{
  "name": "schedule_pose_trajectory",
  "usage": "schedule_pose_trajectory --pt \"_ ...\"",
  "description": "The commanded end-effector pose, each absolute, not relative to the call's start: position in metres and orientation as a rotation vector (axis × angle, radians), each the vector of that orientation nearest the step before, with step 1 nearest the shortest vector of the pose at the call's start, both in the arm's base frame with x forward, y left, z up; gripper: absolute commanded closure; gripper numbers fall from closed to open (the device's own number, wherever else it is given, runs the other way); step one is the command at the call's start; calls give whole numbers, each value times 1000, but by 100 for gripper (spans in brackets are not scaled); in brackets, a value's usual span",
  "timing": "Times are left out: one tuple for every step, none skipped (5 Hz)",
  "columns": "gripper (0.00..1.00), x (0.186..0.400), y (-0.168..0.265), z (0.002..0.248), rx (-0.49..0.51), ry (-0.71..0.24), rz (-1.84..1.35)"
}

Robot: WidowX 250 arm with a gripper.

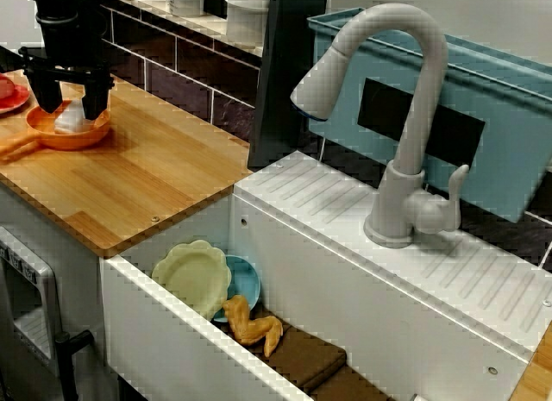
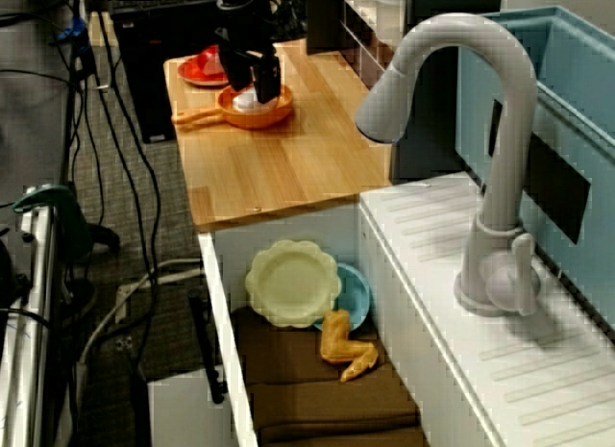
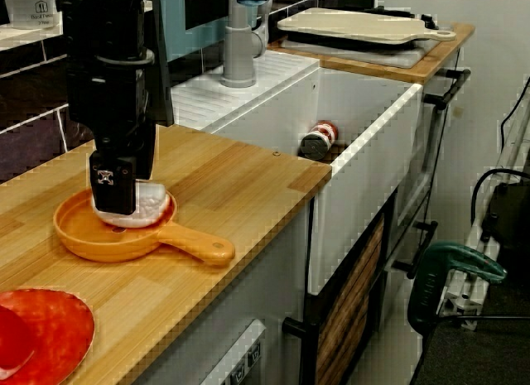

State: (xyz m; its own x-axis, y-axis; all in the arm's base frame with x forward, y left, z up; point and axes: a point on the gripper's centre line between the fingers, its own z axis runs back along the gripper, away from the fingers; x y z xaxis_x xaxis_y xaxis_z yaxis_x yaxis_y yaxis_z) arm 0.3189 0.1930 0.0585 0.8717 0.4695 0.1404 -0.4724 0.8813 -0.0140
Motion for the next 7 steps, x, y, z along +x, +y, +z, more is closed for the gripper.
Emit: schedule_pose_trajectory --pt "0 315 199 71 32 -178 501" --pt "0 315 199 69 31 -172 501" --pt "0 315 200 68 31 -166 508" --pt "0 315 201 66 30 -162 514" --pt "0 315 198 60 35 -150 508" --pt "65 315 198 57 39 -147 504" --pt "100 314 199 57 33 -151 508"
